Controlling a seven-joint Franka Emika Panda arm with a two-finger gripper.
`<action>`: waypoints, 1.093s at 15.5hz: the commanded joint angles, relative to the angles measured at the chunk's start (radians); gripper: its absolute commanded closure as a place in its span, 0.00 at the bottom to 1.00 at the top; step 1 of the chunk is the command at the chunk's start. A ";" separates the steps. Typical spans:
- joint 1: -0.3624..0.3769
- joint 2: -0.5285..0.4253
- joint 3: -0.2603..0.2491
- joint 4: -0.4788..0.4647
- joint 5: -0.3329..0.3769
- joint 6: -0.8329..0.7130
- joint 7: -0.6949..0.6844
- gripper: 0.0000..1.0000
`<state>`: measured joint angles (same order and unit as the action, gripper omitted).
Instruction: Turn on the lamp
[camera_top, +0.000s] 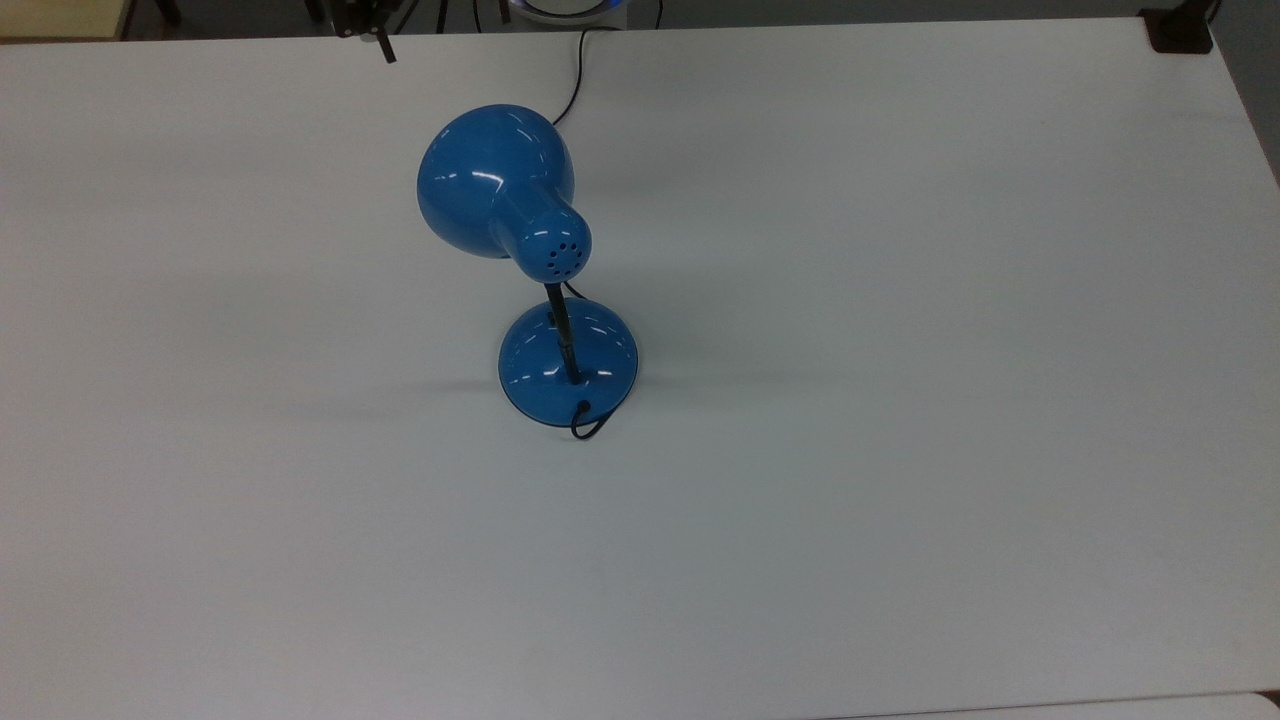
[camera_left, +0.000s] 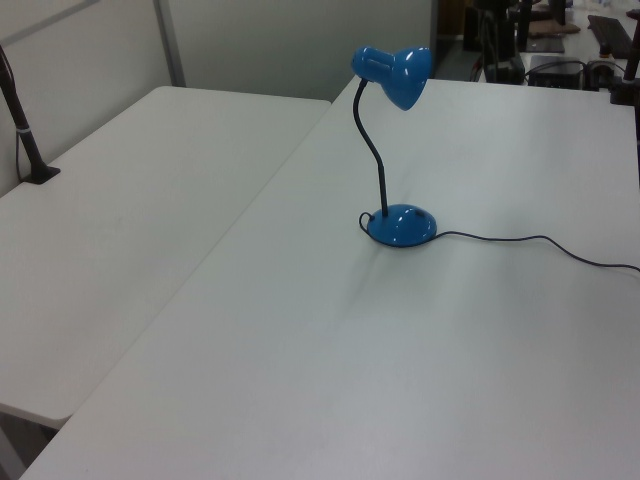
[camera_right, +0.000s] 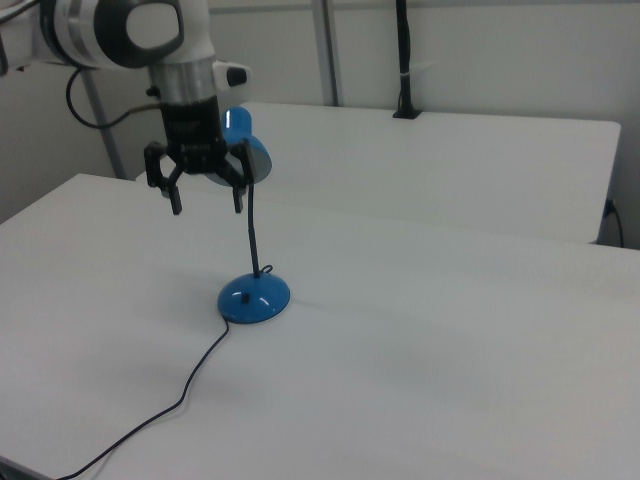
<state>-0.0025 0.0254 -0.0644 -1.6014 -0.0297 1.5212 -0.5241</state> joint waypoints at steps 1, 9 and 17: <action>-0.034 -0.027 0.009 -0.141 -0.027 0.083 -0.062 0.23; -0.048 -0.004 0.014 -0.405 0.025 0.495 0.097 1.00; -0.036 0.083 0.074 -0.456 0.096 0.807 0.303 1.00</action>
<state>-0.0447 0.0847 -0.0037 -2.0365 0.0500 2.2305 -0.2920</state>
